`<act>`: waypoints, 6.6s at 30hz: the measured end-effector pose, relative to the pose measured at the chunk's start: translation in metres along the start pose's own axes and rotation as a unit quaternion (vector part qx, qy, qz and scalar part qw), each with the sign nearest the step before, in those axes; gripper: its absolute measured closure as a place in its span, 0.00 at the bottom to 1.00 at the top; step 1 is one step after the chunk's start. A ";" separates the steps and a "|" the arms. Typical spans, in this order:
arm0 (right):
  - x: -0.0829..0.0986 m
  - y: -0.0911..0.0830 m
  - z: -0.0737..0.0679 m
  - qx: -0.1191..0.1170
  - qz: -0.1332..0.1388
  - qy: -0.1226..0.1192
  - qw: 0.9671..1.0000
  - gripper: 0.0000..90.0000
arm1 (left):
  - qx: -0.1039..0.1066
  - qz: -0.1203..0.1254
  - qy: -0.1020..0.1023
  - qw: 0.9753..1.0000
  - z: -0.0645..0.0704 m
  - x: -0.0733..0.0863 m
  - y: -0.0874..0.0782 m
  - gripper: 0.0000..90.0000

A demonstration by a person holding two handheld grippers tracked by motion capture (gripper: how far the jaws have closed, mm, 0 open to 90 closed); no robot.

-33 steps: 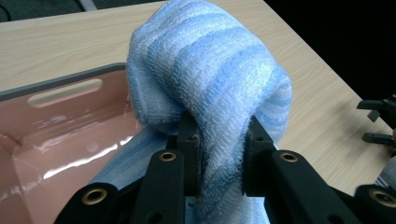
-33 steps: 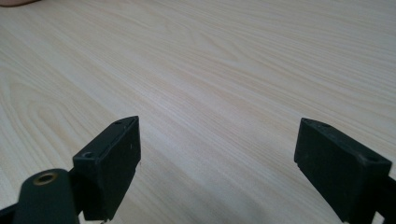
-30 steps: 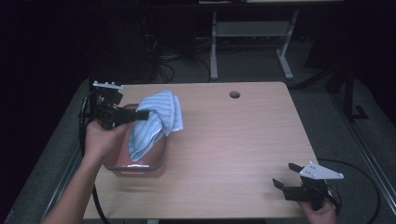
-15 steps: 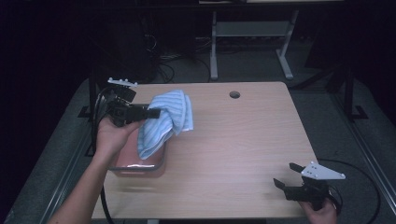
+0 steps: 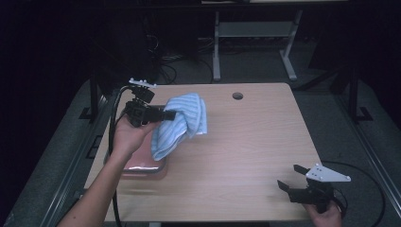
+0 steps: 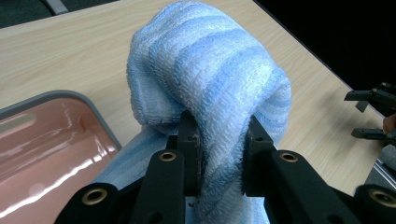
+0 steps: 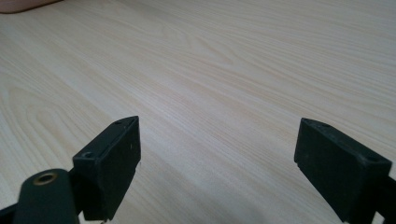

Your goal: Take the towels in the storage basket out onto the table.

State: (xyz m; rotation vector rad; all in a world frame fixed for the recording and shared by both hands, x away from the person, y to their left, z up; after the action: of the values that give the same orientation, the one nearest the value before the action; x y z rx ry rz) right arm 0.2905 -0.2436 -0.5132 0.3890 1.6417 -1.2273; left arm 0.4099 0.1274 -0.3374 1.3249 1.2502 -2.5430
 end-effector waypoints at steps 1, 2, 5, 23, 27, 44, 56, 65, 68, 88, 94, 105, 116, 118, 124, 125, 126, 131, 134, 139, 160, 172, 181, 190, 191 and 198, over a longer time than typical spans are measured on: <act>0.000 0.000 0.000 -0.001 -0.001 0.001 1.000 0.16 | 0.001 -0.003 0.002 1.000 0.001 0.000 0.002 0.82; 0.000 0.000 0.001 0.000 0.002 -0.001 1.000 0.16 | 0.001 -0.003 0.003 1.000 0.002 -0.001 0.003 0.82; -0.001 0.000 0.001 -0.002 0.004 0.000 1.000 0.16 | 0.002 -0.007 0.005 1.000 0.004 -0.001 0.009 0.82; -0.002 -0.002 0.000 -0.004 0.006 0.001 1.000 0.16 | 0.015 -0.022 0.017 1.000 0.019 -0.009 0.041 0.82; -0.003 0.000 -0.001 -0.005 0.007 -0.003 1.000 0.16 | 0.016 -0.028 0.020 0.999 0.020 -0.009 0.047 0.82; -0.004 -0.001 0.000 -0.008 0.009 -0.001 1.000 0.16 | 0.025 -0.046 0.026 0.998 0.034 -0.012 0.084 0.82; -0.004 0.002 -0.003 -0.013 0.007 -0.003 1.000 0.16 | 0.034 -0.059 0.029 0.997 0.038 -0.013 0.106 0.82; -0.003 0.002 -0.001 -0.013 0.007 0.001 1.000 0.16 | 0.039 -0.060 0.020 0.997 0.039 -0.014 0.120 0.82; -0.003 0.003 -0.001 -0.013 0.006 0.003 1.000 0.16 | 0.040 -0.063 0.021 0.997 0.040 -0.015 0.125 0.82; -0.003 0.002 0.000 -0.013 0.008 0.005 1.000 0.16 | 0.038 -0.087 0.039 0.995 0.057 -0.016 0.165 0.82; -0.004 0.003 0.000 -0.012 0.009 0.004 1.000 0.16 | 0.039 -0.089 0.042 0.994 0.060 -0.017 0.172 0.82; -0.004 0.003 -0.001 -0.013 0.010 0.001 1.000 0.16 | 0.036 -0.099 0.044 0.993 0.065 -0.013 0.188 0.82; -0.005 0.002 0.000 -0.013 0.012 0.001 1.000 0.16 | 0.033 -0.108 0.037 0.993 0.063 -0.006 0.204 0.82; -0.005 0.002 0.000 -0.013 0.013 0.000 1.000 0.16 | 0.031 -0.113 0.038 0.992 0.062 -0.005 0.205 0.82; -0.006 0.002 0.001 -0.014 0.014 0.001 1.000 0.16 | 0.025 -0.113 0.029 0.993 0.061 -0.002 0.213 0.82; -0.006 0.002 0.001 -0.014 0.015 0.003 1.000 0.16 | 0.022 -0.120 0.034 0.992 0.059 -0.001 0.213 0.82; -0.006 0.002 0.001 -0.014 0.016 0.003 1.000 0.16 | 0.022 -0.118 0.031 0.992 0.058 -0.001 0.215 0.82; -0.007 0.001 0.000 -0.014 0.017 0.000 1.000 0.16 | 0.023 -0.114 0.011 0.993 0.059 0.002 0.224 0.81; -0.007 -0.001 -0.002 -0.014 0.018 -0.002 1.000 0.16 | 0.017 -0.123 0.019 0.992 0.060 0.006 0.229 0.81; -0.006 0.000 -0.001 -0.015 0.017 -0.002 1.000 0.16 | 0.017 -0.133 0.021 0.991 0.061 0.012 0.234 0.80; -0.006 -0.002 -0.001 -0.009 0.015 0.003 1.000 0.16 | 0.043 -0.098 0.006 0.994 0.068 0.018 0.228 0.51; -0.005 0.000 0.001 -0.005 0.009 0.002 1.000 0.16 | 0.047 -0.084 0.020 0.995 0.067 0.024 0.205 0.43; -0.003 0.002 0.004 0.000 0.004 0.003 1.000 0.16 | 0.058 -0.068 0.021 0.996 0.070 0.030 0.189 0.40; 0.001 0.001 0.007 0.005 -0.002 0.005 1.000 0.16 | 0.065 -0.055 0.021 0.996 0.070 0.036 0.174 0.38; 0.001 0.001 0.008 0.006 -0.002 0.005 1.000 0.16 | 0.066 -0.057 0.021 0.996 0.069 0.038 0.173 0.37; 0.002 0.002 0.006 0.008 -0.004 0.003 1.000 0.16 | 0.070 -0.054 0.020 0.996 0.066 0.049 0.163 0.35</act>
State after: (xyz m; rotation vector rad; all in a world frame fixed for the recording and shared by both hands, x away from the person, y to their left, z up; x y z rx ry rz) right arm 0.2939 -0.2481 -0.5160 0.3962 1.6411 -1.2464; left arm 0.3904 -0.0106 -0.4546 1.3767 1.2012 -2.7383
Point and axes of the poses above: each handheld gripper's, and its own axes: y roughly forward along the jaws, x roughly out of its underside, z roughly to its right, the point moved 10 cm from there along y, roughly forward along the jaws, and after that the axes turned 6 degrees about x, right-handed, at the moved point
